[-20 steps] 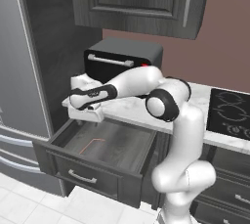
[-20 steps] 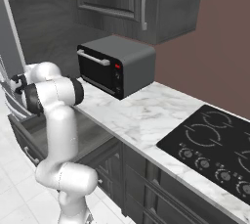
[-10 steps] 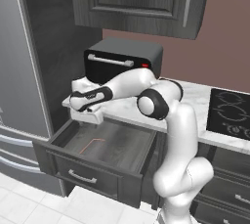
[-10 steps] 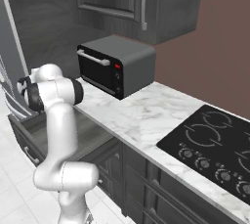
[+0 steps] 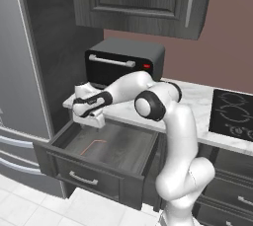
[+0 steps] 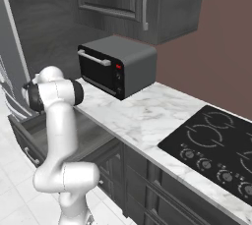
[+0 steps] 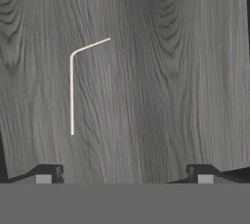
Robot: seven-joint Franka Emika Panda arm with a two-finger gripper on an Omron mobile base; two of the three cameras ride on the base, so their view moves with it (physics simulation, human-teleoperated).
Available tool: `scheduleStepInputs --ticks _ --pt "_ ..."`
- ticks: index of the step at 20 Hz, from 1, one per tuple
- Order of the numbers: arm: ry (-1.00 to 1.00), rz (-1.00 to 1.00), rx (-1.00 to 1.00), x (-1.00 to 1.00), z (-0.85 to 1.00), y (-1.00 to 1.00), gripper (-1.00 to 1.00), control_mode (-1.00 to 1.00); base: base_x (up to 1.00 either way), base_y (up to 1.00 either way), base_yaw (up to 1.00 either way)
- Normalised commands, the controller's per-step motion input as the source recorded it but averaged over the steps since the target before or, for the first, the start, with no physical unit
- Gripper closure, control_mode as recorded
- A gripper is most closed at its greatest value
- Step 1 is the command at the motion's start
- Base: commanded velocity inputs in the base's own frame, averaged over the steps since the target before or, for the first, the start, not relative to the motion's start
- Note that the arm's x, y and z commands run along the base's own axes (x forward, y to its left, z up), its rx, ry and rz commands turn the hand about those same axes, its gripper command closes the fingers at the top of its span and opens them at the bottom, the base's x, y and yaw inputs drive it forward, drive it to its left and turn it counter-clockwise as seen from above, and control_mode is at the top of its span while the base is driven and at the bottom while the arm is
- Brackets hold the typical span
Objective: Take a straw from the drawer in front and place it inside the glass cup on the dining counter.
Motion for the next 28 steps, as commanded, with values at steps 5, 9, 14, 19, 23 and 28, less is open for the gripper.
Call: scheduleStepInputs --ticks 5,9,14,19,23,28 --pt "-0.07 0.00 0.03 0.12 -0.33 0.00 -1.00 -1.00 0.00 0.00 0.00" --pt "-0.05 0.00 0.01 0.10 -0.39 0.00 -1.00 -1.00 0.00 0.00 0.00" --pt "-0.02 0.00 0.02 0.19 -0.38 -0.01 -1.00 -1.00 0.00 0.00 0.00" --pt "0.00 0.00 0.02 0.29 -0.28 0.00 -1.00 -1.00 0.00 0.00 0.00" --pt "0.00 0.00 0.02 0.34 -0.27 0.00 -1.00 -1.00 0.00 0.00 0.00" --pt "0.00 0.00 0.00 0.25 -0.31 0.00 -1.00 -1.00 0.00 0.00 0.00"
